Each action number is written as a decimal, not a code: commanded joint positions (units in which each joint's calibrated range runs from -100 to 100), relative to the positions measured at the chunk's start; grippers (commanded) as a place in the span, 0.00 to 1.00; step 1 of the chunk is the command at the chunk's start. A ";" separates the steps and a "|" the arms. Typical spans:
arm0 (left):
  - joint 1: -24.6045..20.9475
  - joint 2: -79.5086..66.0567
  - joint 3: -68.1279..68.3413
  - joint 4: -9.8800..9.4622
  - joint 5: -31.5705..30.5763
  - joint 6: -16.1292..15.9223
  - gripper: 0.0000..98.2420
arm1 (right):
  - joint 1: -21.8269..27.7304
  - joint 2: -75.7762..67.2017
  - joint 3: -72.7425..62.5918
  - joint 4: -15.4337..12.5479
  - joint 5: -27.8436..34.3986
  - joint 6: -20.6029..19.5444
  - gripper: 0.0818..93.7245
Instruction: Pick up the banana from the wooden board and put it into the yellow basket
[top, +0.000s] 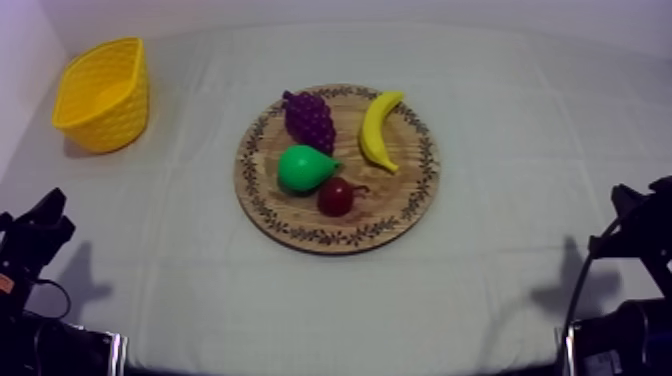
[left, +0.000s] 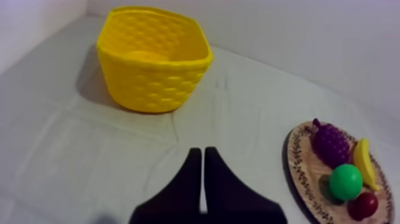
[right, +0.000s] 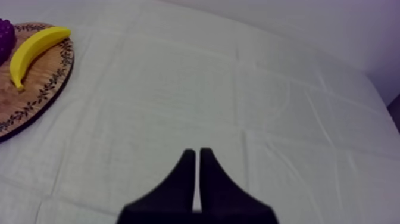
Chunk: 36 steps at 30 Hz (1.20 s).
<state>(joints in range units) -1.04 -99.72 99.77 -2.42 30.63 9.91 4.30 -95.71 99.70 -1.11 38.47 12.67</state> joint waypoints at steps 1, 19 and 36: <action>-0.01 -0.03 0.01 0.01 0.00 -4.56 0.00 | -0.01 -0.04 -0.03 0.01 0.00 0.00 0.01; 3.82 10.90 -10.26 -1.49 0.34 -2.85 0.00 | -0.01 -0.04 -0.03 0.01 0.00 0.00 0.01; 15.31 51.63 -56.39 -7.35 12.82 2.32 0.02 | -0.01 -0.04 -0.03 0.01 0.00 -0.03 0.01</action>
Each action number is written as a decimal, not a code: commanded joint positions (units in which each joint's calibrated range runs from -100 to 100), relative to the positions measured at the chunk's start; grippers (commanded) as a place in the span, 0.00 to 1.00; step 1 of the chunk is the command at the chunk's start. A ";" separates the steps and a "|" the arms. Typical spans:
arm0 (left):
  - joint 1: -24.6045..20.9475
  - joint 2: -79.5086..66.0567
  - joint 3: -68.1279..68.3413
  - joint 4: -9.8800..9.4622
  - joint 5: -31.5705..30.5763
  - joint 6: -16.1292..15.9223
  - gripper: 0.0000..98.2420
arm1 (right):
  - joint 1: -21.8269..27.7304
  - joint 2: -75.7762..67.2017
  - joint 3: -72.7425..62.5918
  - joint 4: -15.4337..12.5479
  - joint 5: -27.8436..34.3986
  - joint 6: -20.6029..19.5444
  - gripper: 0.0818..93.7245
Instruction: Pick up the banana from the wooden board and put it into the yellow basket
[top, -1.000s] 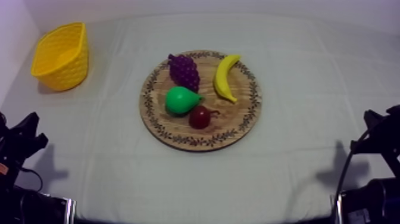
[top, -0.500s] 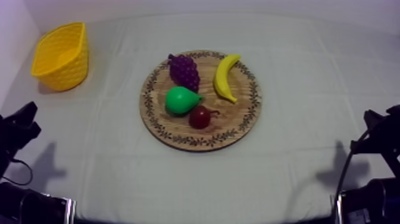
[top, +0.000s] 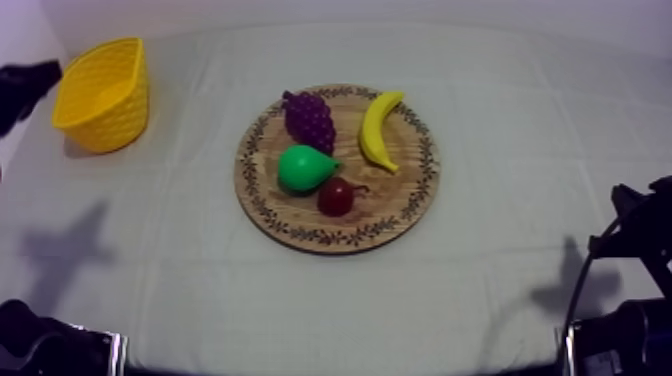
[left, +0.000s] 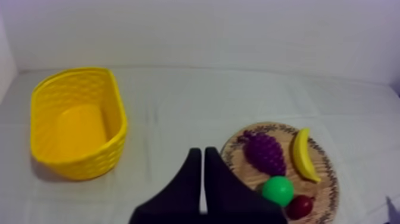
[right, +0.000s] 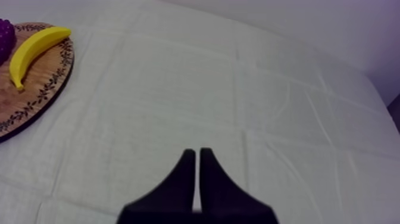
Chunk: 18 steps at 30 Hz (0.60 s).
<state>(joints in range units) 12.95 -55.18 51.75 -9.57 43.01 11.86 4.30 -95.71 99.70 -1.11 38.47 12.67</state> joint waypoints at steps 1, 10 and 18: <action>1.97 8.94 -10.10 -0.36 0.77 0.43 0.03 | -0.01 -0.04 -0.03 0.01 0.00 -0.02 0.01; 7.79 22.71 -22.66 -0.34 5.89 -1.04 0.04 | -0.01 -0.04 -0.03 0.01 0.00 0.00 0.01; 10.79 33.23 -29.71 0.85 9.44 -1.61 0.03 | -0.01 -0.04 -0.03 0.01 0.00 0.00 0.01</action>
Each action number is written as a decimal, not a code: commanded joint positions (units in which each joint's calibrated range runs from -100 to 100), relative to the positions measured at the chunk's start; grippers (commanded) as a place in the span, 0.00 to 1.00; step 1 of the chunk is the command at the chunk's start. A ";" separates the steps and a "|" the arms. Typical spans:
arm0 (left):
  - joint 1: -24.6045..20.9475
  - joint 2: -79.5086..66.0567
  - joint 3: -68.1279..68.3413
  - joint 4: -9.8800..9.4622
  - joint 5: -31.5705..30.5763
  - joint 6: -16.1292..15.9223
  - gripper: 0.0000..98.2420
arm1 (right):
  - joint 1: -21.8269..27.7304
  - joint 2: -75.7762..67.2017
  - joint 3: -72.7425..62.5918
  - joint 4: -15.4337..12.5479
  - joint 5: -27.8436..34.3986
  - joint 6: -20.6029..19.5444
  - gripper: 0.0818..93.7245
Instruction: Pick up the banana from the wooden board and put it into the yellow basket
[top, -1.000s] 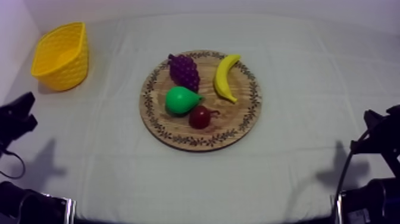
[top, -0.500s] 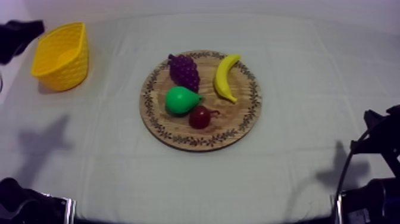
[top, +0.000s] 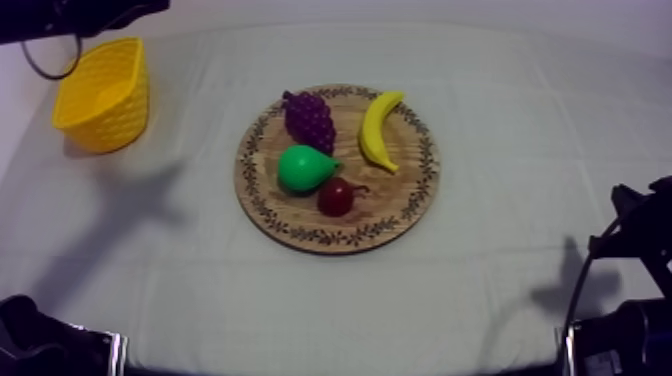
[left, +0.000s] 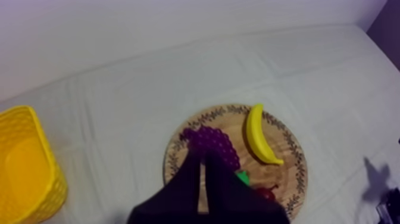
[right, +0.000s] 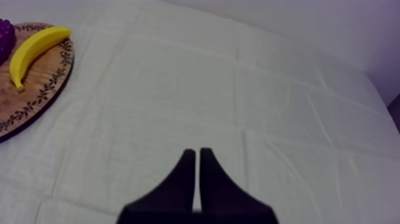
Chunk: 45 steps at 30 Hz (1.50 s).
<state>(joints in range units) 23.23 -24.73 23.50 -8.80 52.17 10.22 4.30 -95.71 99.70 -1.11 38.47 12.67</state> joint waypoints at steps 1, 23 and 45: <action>0.98 4.49 -2.82 0.06 0.90 0.09 0.03 | -0.01 -0.04 -0.03 0.01 0.00 0.00 0.01; 8.25 40.85 -32.36 -0.07 15.84 5.63 0.09 | -0.01 -0.04 -0.03 0.01 0.00 0.00 0.01; 9.87 56.59 -48.34 1.64 24.49 6.27 0.78 | -0.01 -0.04 -0.03 0.01 0.00 0.00 0.01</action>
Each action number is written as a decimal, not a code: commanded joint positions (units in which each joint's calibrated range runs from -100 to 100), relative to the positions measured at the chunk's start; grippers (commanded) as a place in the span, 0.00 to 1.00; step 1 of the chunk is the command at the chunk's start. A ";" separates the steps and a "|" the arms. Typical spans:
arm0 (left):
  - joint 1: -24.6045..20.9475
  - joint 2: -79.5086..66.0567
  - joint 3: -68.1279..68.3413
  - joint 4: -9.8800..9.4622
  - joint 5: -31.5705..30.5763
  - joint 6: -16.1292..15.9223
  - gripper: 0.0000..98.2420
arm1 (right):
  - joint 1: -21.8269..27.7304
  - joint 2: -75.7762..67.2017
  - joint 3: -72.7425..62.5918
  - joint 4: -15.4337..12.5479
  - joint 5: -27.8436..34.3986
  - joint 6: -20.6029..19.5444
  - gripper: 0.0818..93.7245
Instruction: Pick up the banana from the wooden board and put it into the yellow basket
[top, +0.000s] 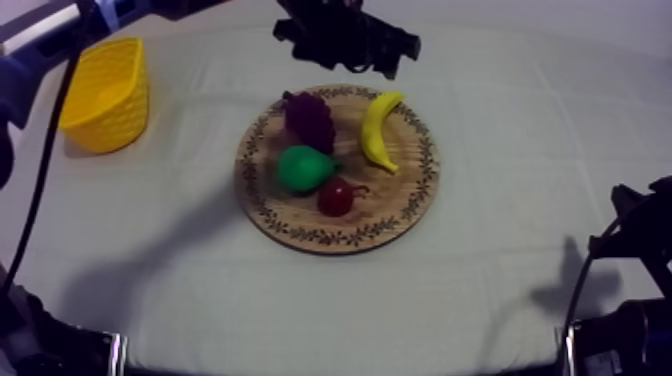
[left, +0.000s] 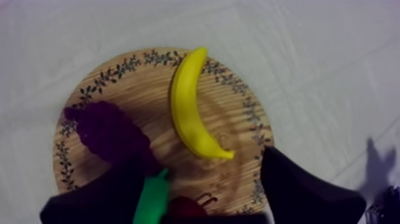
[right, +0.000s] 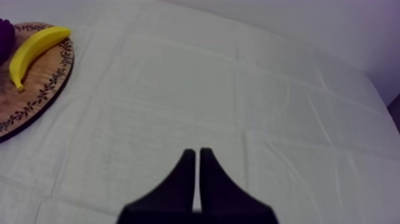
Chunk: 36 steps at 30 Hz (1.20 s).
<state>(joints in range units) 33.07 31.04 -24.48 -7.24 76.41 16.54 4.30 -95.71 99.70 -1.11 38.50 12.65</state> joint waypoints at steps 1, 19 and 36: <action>0.03 1.62 -0.74 0.17 0.46 -0.06 0.78 | -0.01 -0.04 -0.03 0.01 -0.03 0.02 0.01; -0.87 22.45 -21.24 1.98 8.89 -1.24 0.79 | -0.01 -0.04 -0.03 0.01 -0.03 0.02 0.01; -1.91 40.38 -50.16 4.87 22.63 -2.37 0.78 | -0.01 -0.04 -0.03 0.01 -0.03 0.02 0.01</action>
<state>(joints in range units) 31.15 70.99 -74.10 -2.46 98.99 14.16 4.30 -95.71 99.70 -1.11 38.50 12.65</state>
